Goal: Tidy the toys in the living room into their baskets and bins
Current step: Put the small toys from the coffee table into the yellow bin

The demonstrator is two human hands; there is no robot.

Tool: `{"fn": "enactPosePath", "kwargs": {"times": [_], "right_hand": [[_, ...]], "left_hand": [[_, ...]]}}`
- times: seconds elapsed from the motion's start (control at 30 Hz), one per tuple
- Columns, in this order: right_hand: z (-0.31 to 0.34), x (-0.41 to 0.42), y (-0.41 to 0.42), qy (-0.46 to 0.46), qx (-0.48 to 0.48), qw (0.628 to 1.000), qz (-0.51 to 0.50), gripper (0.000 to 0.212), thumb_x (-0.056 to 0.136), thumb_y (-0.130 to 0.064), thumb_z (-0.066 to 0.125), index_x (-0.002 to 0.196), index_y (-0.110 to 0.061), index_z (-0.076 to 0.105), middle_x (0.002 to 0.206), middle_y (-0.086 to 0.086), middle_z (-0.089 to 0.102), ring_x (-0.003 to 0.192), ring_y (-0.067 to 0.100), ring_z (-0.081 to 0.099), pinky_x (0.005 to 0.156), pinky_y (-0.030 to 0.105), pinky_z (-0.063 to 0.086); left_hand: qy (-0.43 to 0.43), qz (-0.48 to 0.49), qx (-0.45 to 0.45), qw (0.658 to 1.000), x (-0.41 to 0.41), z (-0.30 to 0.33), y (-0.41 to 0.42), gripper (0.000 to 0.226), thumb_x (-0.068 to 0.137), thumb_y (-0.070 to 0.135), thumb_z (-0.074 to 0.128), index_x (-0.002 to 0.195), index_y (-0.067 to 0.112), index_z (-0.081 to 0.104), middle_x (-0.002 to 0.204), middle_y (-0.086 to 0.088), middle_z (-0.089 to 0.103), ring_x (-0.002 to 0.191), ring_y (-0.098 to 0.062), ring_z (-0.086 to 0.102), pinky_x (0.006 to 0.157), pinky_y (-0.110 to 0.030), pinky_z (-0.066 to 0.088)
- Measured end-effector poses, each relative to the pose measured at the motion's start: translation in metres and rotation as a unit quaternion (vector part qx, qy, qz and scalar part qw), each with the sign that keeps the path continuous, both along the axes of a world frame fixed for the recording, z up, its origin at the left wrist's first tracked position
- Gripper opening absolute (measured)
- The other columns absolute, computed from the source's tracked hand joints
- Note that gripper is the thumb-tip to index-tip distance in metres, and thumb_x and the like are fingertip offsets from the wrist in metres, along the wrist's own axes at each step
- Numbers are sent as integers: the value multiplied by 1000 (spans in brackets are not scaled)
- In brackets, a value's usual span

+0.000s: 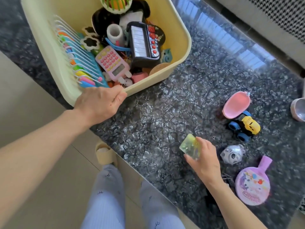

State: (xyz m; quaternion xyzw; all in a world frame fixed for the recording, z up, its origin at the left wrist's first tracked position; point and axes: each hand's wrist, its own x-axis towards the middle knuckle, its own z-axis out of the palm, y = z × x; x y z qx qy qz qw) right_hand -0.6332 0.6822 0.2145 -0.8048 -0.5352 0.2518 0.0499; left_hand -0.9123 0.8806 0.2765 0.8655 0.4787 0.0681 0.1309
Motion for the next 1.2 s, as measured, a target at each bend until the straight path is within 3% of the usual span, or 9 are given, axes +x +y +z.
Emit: {"fn": "enactPosePath", "kwargs": {"times": [0.1, 0.23, 0.4, 0.5, 0.6, 0.7, 0.97, 1.07, 1.2], "right_hand": [[46, -13, 39, 111, 184, 975, -65, 72, 71, -24, 79, 132, -4, 45, 118, 7, 53, 108, 27, 53, 96, 33, 44], [111, -45, 111, 195, 301, 933, 5, 74, 75, -39, 65, 139, -12, 38, 121, 0, 47, 110, 19, 53, 95, 28, 47], [123, -88, 186, 81, 131, 961, 229, 72, 81, -27, 66, 144, -14, 33, 137, 9, 43, 125, 30, 37, 102, 35, 32], [115, -102, 197, 14, 18, 942, 335, 56, 88, -37, 54, 139, -22, 39, 139, 2, 46, 126, 26, 40, 102, 41, 36], [116, -105, 195, 86, -19, 941, 326, 35, 92, -41, 47, 118, -22, 60, 109, 3, 66, 100, 27, 59, 84, 38, 48], [113, -104, 193, 87, -62, 927, 360, 22, 95, -32, 45, 92, -18, 61, 81, -1, 55, 77, 24, 50, 68, 33, 43], [94, -105, 190, 6, -141, 956, 257, 26, 97, -29, 38, 92, -13, 58, 94, 6, 57, 94, 27, 54, 74, 31, 38], [88, -92, 171, -18, -19, 973, 228, 32, 97, -35, 35, 99, -15, 61, 107, 1, 65, 108, 25, 55, 90, 37, 32], [85, -58, 134, 37, 248, 962, 111, 27, 92, -20, 47, 104, -9, 69, 108, 4, 70, 104, 24, 63, 96, 39, 39]], "left_hand": [[-22, -19, 0, 1000, 1, -3, -8, 42, 91, 45, 26, 75, 13, 49, 53, 0, 43, 46, -29, 54, 43, -35, 47], [-28, -58, 6, 998, -8, -6, -18, 45, 93, 41, 30, 82, 12, 62, 56, -2, 61, 46, -27, 58, 39, -35, 48], [-44, -105, 25, 993, -28, -7, -20, 61, 97, 49, 18, 82, 16, 67, 60, 3, 65, 45, -21, 58, 39, -28, 47], [-64, -100, 65, 991, -31, -7, -20, 51, 92, 47, 37, 69, 10, 64, 65, -1, 63, 45, -21, 56, 37, -25, 43], [-64, -81, 83, 991, -29, -3, -19, 41, 81, 43, 52, 62, 8, 56, 66, -4, 55, 46, -20, 51, 39, -22, 37], [-67, -77, 84, 991, -28, -1, -19, 40, 78, 43, 54, 59, 9, 51, 61, -3, 50, 45, -19, 48, 40, -20, 32], [-43, -93, 78, 992, -28, 0, -17, 41, 80, 44, 51, 59, 9, 48, 60, -3, 47, 45, -19, 45, 36, -24, 34], [-13, -107, 70, 992, -27, 1, -16, 39, 83, 43, 47, 64, 10, 51, 62, -3, 50, 48, -19, 48, 37, -25, 37], [45, -157, 26, 986, -22, 1, -14, 36, 87, 37, 35, 88, 13, 62, 71, -1, 63, 56, -20, 61, 36, -28, 45]]}}
